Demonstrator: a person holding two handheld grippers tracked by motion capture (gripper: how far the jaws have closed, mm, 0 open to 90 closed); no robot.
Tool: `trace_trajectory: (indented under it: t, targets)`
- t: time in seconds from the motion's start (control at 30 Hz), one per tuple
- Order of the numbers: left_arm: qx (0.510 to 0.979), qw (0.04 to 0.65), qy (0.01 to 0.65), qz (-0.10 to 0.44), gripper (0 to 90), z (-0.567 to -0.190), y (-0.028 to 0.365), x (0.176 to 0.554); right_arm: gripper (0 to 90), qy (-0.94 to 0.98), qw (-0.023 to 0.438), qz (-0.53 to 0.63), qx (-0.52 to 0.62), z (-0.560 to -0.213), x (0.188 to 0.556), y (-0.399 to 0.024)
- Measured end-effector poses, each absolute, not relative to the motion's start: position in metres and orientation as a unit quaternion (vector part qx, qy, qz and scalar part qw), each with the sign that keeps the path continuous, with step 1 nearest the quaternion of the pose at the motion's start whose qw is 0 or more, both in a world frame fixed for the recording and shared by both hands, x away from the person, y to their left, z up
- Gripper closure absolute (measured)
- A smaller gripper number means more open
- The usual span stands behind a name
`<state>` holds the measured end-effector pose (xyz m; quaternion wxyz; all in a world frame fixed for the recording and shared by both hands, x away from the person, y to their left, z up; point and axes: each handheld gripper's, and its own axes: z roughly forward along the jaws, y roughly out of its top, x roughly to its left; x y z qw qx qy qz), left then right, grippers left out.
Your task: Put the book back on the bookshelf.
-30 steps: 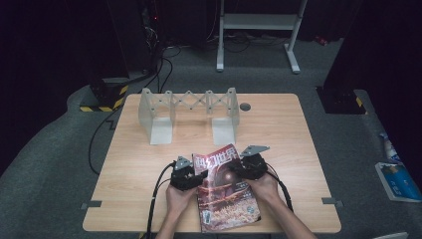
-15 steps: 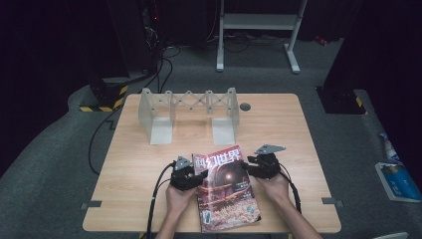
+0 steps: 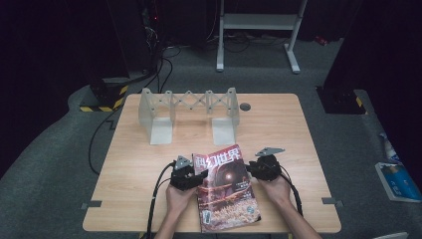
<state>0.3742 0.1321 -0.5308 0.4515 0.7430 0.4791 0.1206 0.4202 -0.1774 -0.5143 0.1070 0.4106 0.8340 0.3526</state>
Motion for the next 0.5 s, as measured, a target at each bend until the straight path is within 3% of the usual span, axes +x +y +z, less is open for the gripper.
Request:
trace_trajectory:
  t: [0.13, 0.5]
  targets:
    - [0.744, 0.454, 0.477, 0.109, 45.8, -0.5306, 0.1314, 0.3757, 75.2, 0.840, 0.108, 0.349, 0.401, -0.5139, 0.4211, -0.1711]
    - [0.751, 0.460, 0.468, 0.077, 40.7, -0.5297, 0.1317, 0.3814, 77.1, 0.844, 0.109, 0.355, 0.388, -0.5152, 0.4227, -0.1713]
